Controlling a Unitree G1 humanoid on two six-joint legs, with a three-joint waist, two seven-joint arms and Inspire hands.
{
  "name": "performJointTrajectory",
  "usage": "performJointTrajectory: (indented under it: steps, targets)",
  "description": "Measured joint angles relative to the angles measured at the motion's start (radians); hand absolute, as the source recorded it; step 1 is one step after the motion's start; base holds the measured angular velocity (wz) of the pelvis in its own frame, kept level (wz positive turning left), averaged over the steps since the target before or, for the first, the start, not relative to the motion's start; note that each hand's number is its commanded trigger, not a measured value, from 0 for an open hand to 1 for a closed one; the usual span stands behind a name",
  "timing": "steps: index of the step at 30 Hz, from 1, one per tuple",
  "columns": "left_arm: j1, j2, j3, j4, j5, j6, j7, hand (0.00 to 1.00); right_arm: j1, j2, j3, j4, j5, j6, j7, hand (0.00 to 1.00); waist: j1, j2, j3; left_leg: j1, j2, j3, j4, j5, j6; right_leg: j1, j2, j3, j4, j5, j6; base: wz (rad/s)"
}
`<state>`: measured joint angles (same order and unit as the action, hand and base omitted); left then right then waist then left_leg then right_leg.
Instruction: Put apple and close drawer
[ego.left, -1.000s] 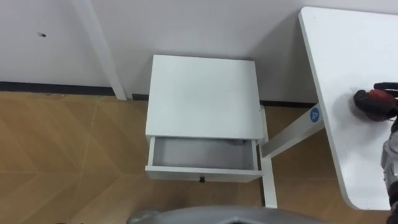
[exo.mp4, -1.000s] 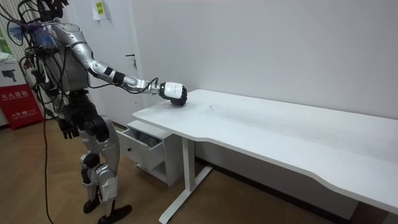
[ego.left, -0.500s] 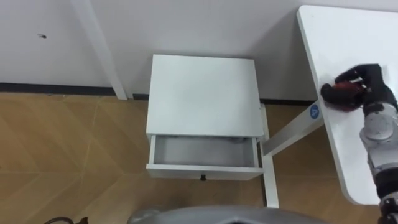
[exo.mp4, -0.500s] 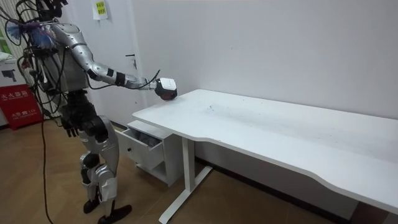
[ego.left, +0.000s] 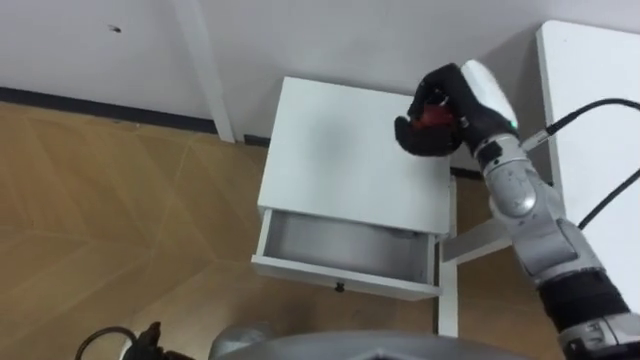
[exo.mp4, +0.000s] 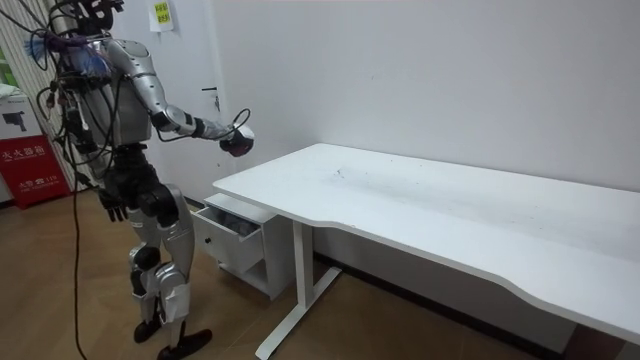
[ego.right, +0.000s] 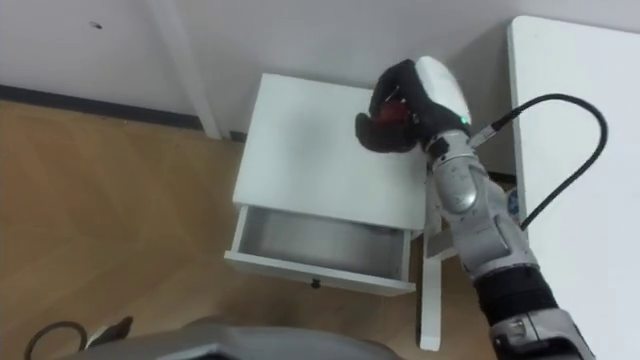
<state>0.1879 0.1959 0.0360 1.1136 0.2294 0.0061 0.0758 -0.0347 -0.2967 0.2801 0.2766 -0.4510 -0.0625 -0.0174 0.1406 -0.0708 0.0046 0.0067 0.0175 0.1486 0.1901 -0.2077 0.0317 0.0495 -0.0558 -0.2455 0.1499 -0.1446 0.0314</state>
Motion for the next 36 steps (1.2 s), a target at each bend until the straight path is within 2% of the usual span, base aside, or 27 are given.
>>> performJointTrajectory:
  steps: [3, 8, 14, 15, 16, 18, 36]
  targets:
    - [-0.013, -0.004, -0.01, -0.003, 0.0, 0.0, 0.003, 0.0, 0.005, 0.007, 0.05, 0.03, -0.033, 0.001, 0.042, 1.0, 0.002, 0.0, 0.0006, -0.02, -0.001, -0.002, 0.003, 0.0, 0.0, -0.016, -0.002, -0.004, 0.0, 0.0, 0.0, 0.01]
    - [-0.032, -0.012, -0.022, 0.005, 0.0, 0.002, 0.003, 0.0, 0.006, 0.04, 0.054, 0.033, -0.124, 0.013, 0.079, 1.0, 0.004, 0.003, 0.0031, -0.035, -0.004, -0.007, 0.009, 0.002, 0.003, -0.026, -0.005, -0.006, 0.0, 0.0, 0.0, 0.03]
    - [-0.032, -0.028, -0.028, -0.015, -0.002, 0.012, 0.005, 0.0, 0.034, 0.046, 0.054, 0.045, -0.15, 0.021, 0.091, 0.99, 0.002, 0.017, 0.008, -0.049, -0.009, -0.014, 0.014, 0.003, 0.004, -0.033, -0.009, -0.008, 0.0, 0.0, 0.0, 0.04]
    - [-0.033, -0.028, -0.032, -0.016, -0.002, 0.011, 0.006, 0.0, 0.041, 0.048, 0.054, 0.058, -0.156, 0.021, 0.096, 0.33, 0.002, 0.021, 0.0075, -0.051, -0.009, -0.015, 0.013, 0.002, 0.004, -0.034, -0.009, -0.01, 0.0, 0.0, 0.0, 0.0]
    - [-0.034, -0.028, -0.033, -0.017, -0.002, 0.011, 0.006, 0.0, 0.045, 0.05, 0.054, 0.064, -0.161, 0.022, 0.098, 0.0, 0.002, 0.022, 0.007, -0.052, -0.009, -0.015, 0.013, 0.002, 0.004, -0.036, -0.009, -0.01, 0.001, 0.0, 0.0, 0.0]
    - [-0.037, -0.028, -0.041, -0.017, -0.002, 0.01, 0.008, 0.0, 0.059, 0.053, 0.054, 0.067, -0.18, 0.027, 0.109, 0.0, 0.002, 0.027, 0.0044, -0.066, -0.009, -0.015, 0.014, 0.003, 0.005, -0.051, -0.009, -0.01, 0.001, 0.0, 0.0, -0.02]
    - [-0.043, -0.03, -0.042, -0.019, -0.003, -0.008, 0.007, 0.0, 0.06, 0.066, 0.053, 0.108, -0.18, 0.03, 0.123, 0.0, 0.001, 0.026, 0.0035, -0.083, -0.014, -0.014, 0.015, 0.005, 0.008, -0.066, -0.013, -0.011, 0.001, 0.0, 0.001, 0.0]
